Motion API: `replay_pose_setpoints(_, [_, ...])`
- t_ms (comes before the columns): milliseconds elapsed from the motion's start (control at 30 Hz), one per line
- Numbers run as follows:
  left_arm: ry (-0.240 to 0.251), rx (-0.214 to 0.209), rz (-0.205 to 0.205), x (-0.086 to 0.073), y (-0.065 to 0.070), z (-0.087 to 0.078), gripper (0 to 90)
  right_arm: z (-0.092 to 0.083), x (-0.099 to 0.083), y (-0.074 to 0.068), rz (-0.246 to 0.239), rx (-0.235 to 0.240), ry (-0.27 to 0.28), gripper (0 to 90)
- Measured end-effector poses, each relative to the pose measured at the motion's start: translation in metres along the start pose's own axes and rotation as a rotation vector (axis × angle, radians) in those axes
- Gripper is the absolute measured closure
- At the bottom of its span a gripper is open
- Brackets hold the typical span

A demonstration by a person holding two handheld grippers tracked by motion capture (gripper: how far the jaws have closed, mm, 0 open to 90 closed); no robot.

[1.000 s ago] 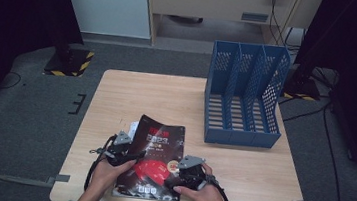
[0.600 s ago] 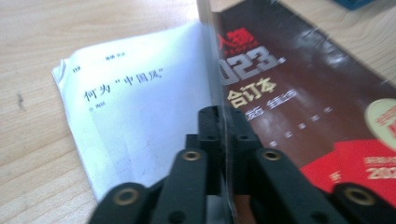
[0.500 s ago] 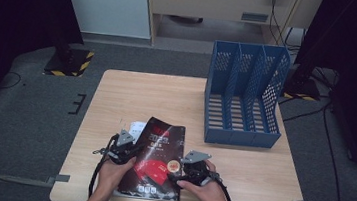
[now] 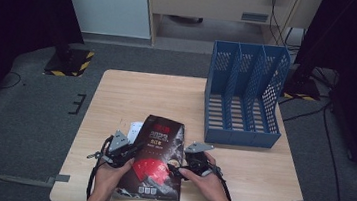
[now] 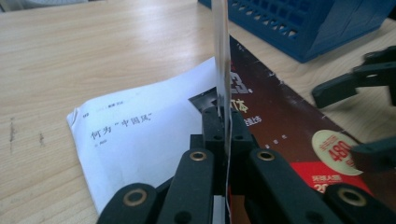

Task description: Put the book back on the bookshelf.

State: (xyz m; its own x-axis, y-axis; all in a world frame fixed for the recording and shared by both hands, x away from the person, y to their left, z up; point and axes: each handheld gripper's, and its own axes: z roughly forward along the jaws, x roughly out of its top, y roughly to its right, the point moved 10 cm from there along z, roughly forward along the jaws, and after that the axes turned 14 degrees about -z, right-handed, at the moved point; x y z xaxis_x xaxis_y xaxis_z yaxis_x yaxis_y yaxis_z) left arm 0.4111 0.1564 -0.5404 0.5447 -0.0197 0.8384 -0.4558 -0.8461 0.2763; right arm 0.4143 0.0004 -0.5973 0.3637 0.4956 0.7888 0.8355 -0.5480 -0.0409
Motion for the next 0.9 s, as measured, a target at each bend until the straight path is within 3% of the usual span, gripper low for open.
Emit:
replay_pose_setpoints(300, [0.047, -0.028, -0.008, 0.009, 0.003, -0.01, 89.7, 0.011, 0.009, 0.001, 0.054, 0.066, 0.032, 16.7])
replay_pose_setpoints(433, [0.028, -0.021, -0.019, 0.006, -0.003, -0.008, 89.6, 0.01, 0.009, -0.006, 0.05, 0.099, 0.022, 20.4])
replay_pose_setpoints(500, [0.008, 0.001, -0.039, 0.002, -0.01, -0.005, 88.2, 0.01, 0.008, -0.006, 0.048, 0.092, 0.024, 21.0])
replay_pose_setpoints(533, [-0.005, 0.024, -0.039, 0.0, -0.015, -0.003, 83.6, 0.01, 0.008, -0.005, 0.049, 0.091, 0.028, 20.9])
replay_pose_setpoints(567, [-0.013, 0.09, -0.035, -0.001, -0.026, -0.003, 74.2, 0.011, 0.008, -0.005, 0.036, 0.085, 0.027, 21.0])
replay_pose_setpoints(600, [-0.017, 0.119, -0.034, -0.001, -0.032, -0.003, 69.0, 0.011, 0.008, -0.006, 0.031, 0.082, 0.026, 20.9])
replay_pose_setpoints(633, [-0.017, 0.119, -0.034, -0.001, -0.032, -0.003, 62.7, 0.011, 0.008, -0.006, 0.029, 0.08, 0.027, 21.0])
replay_pose_setpoints(667, [-0.031, 0.152, -0.026, -0.002, -0.038, -0.003, 62.7, 0.011, 0.008, -0.006, 0.029, 0.08, 0.027, 21.0])
replay_pose_setpoints(700, [-0.048, 0.183, -0.011, -0.004, -0.044, -0.003, 57.3, 0.011, 0.008, -0.006, 0.029, 0.08, 0.027, 21.0])
replay_pose_setpoints(767, [-0.082, 0.211, 0.004, -0.009, -0.052, -0.001, 51.8, 0.011, 0.008, -0.006, 0.03, 0.078, 0.028, 21.0])
replay_pose_setpoints(900, [-0.124, 0.219, -0.026, -0.016, -0.062, 0.002, 47.0, 0.011, 0.008, -0.005, 0.022, 0.074, 0.026, 21.0])
